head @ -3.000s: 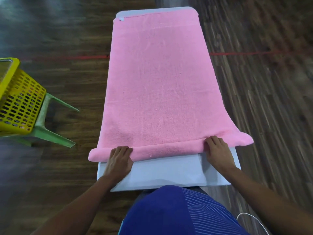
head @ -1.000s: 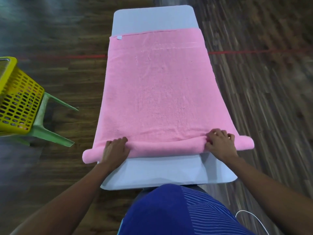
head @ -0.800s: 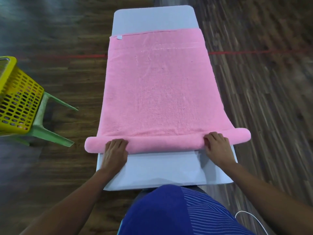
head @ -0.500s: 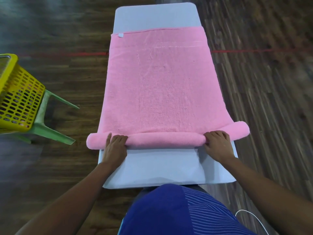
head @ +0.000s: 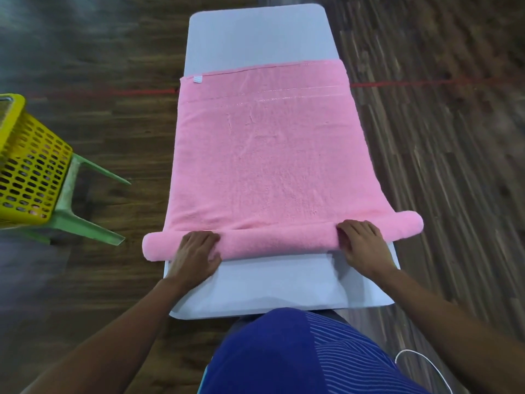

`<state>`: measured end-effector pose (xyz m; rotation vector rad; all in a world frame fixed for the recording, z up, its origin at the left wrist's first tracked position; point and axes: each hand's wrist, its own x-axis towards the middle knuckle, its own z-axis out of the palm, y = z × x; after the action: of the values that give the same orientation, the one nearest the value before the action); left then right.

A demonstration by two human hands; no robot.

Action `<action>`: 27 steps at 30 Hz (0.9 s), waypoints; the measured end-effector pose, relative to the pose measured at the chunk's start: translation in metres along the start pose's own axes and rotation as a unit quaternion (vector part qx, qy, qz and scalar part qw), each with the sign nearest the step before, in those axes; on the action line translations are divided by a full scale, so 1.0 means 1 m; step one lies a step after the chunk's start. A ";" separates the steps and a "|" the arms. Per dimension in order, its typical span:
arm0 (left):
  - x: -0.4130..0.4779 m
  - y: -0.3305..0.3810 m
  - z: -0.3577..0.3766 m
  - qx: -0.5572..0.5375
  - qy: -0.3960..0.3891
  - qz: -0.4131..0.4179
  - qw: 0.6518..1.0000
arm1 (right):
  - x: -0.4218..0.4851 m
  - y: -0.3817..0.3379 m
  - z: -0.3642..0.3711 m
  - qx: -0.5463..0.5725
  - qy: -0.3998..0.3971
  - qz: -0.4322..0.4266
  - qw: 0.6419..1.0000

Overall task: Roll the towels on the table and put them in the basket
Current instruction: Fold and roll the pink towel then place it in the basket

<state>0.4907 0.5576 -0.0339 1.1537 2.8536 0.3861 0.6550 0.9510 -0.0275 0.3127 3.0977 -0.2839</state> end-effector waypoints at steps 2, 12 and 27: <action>-0.004 -0.005 0.003 0.035 -0.062 -0.001 0.997 | -0.004 0.004 0.008 -0.040 -0.064 0.004 0.997; 0.021 0.000 -0.031 -0.082 -0.215 -0.124 0.965 | 0.031 0.002 -0.039 0.085 -0.323 0.096 0.938; 0.013 0.001 -0.004 0.040 -0.077 -0.088 0.992 | 0.018 -0.002 -0.001 -0.031 -0.090 0.025 0.995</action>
<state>0.4814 0.5668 -0.0289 0.8904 2.8258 0.1685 0.6370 0.9528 -0.0267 0.3419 2.9106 -0.2017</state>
